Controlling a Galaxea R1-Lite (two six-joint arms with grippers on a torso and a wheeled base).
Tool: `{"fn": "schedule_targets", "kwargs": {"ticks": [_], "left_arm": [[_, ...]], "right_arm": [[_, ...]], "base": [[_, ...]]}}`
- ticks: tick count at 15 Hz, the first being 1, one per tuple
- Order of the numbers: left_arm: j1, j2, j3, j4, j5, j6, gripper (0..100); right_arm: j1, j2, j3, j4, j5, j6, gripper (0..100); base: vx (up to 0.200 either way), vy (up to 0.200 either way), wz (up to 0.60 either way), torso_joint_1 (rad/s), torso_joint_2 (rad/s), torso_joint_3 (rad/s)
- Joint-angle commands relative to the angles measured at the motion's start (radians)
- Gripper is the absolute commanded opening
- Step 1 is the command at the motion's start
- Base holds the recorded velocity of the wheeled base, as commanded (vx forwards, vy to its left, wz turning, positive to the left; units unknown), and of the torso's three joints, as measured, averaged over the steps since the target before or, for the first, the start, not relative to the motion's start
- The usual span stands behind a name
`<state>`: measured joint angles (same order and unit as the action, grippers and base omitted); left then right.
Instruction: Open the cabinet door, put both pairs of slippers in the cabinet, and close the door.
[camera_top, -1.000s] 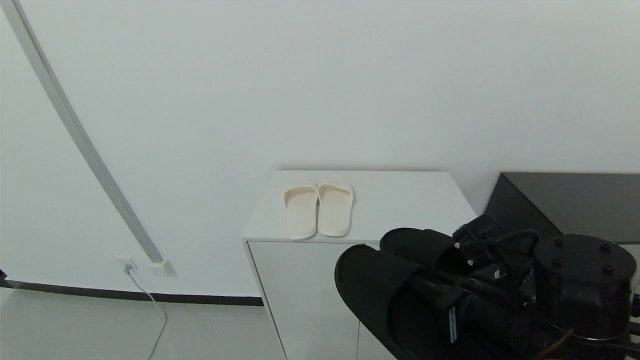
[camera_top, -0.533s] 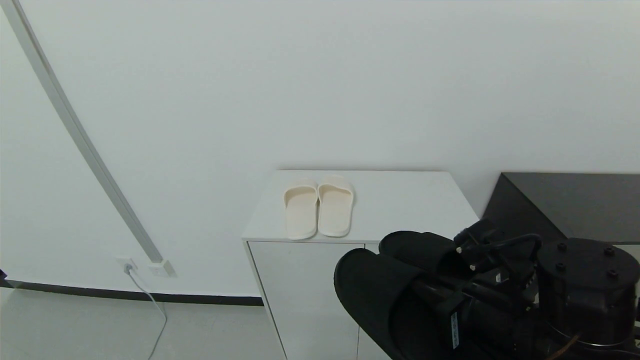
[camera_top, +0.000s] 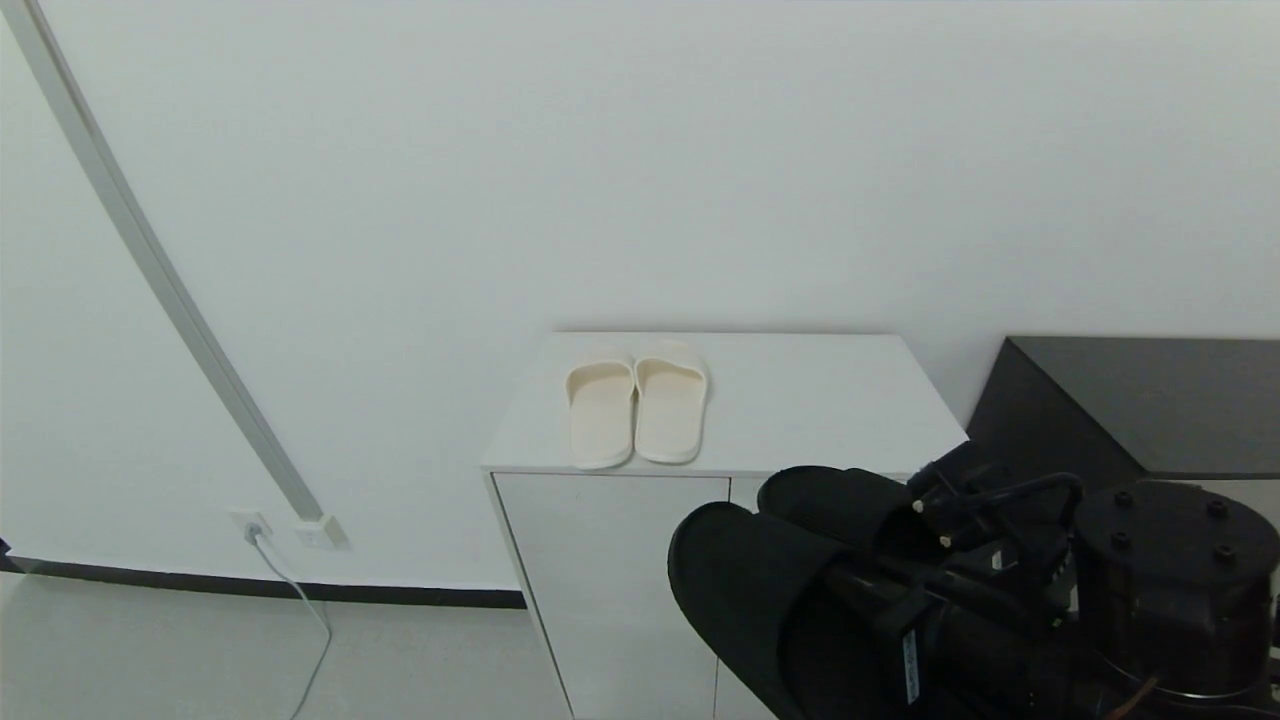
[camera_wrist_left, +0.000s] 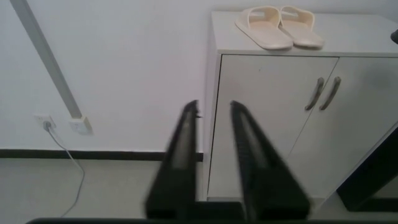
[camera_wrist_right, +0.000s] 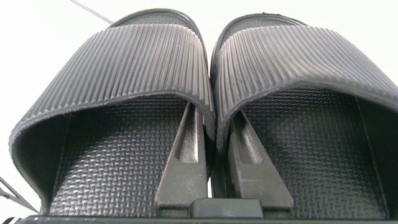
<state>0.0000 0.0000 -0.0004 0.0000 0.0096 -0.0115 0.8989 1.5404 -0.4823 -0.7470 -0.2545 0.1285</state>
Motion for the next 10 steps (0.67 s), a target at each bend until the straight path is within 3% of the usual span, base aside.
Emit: {"fn": "schedule_targets", "kwargs": {"ticks": [1,10], "left_arm": [[0.000,0.000,0.000,0.000,0.001,0.001,100],[0.000,0.000,0.000,0.000,0.001,0.001,100]], "right_arm": [[0.002,0.000,0.007,-0.002,0.000,-0.001,0],[0.012,0.000,0.016,-0.006,0.000,0.000,0]], "base": [[0.000,0.000,0.00,-0.139,0.34,0.188],[0.000,0.000,0.00,-0.168,0.38,0.211]]}}
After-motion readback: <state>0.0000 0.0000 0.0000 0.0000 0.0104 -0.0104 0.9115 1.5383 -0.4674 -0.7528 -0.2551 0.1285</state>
